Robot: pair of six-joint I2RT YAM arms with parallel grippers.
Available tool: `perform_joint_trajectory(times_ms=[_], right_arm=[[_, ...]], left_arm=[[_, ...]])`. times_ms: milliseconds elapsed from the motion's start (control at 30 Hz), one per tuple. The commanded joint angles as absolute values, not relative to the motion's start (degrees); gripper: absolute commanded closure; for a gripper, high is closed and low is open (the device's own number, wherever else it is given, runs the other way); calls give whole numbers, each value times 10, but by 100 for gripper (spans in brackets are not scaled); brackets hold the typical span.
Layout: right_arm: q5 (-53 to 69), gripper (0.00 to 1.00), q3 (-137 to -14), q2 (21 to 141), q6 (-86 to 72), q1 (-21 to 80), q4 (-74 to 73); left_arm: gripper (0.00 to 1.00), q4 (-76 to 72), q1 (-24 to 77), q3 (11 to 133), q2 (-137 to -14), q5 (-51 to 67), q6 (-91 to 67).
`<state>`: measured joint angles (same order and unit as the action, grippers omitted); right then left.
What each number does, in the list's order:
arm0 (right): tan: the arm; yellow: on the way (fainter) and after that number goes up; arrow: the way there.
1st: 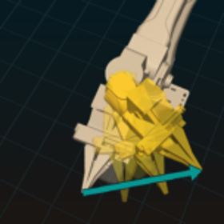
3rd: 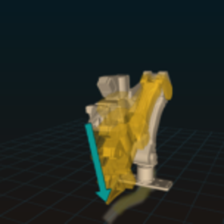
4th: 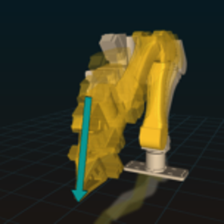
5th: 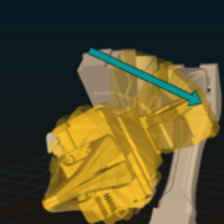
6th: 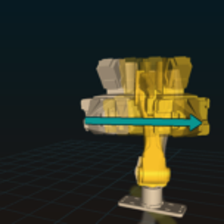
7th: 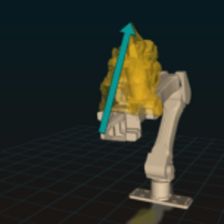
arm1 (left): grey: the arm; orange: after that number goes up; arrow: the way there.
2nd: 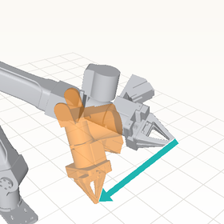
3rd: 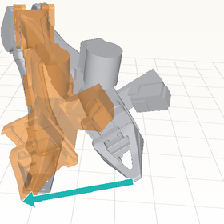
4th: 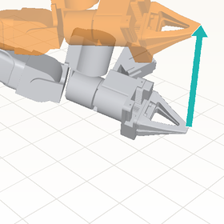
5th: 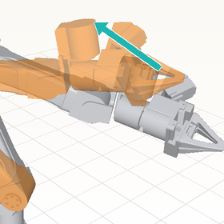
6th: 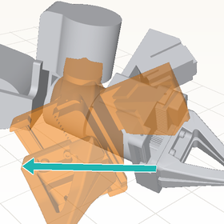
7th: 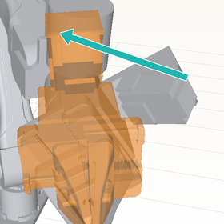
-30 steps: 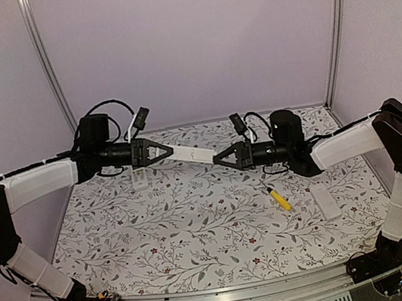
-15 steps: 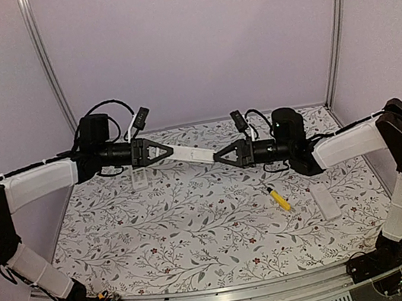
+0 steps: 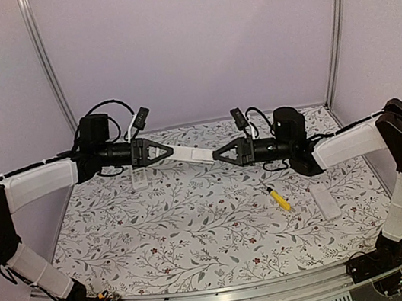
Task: Unload the batteries from the remote control
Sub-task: Remove the battery cover from the remote control.
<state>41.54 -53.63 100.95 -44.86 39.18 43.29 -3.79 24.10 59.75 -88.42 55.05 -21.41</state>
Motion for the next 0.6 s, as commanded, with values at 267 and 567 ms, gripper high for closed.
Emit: perform_joint_trajectory(times_ms=[267, 567], right_arm=[[443, 87, -544, 1015, -457, 394, 454], [447, 90, -557, 1031, -459, 400, 455]], left_arm=[[100, -48, 241, 602, -877, 565, -220], [100, -50, 247, 601, -882, 568, -222]])
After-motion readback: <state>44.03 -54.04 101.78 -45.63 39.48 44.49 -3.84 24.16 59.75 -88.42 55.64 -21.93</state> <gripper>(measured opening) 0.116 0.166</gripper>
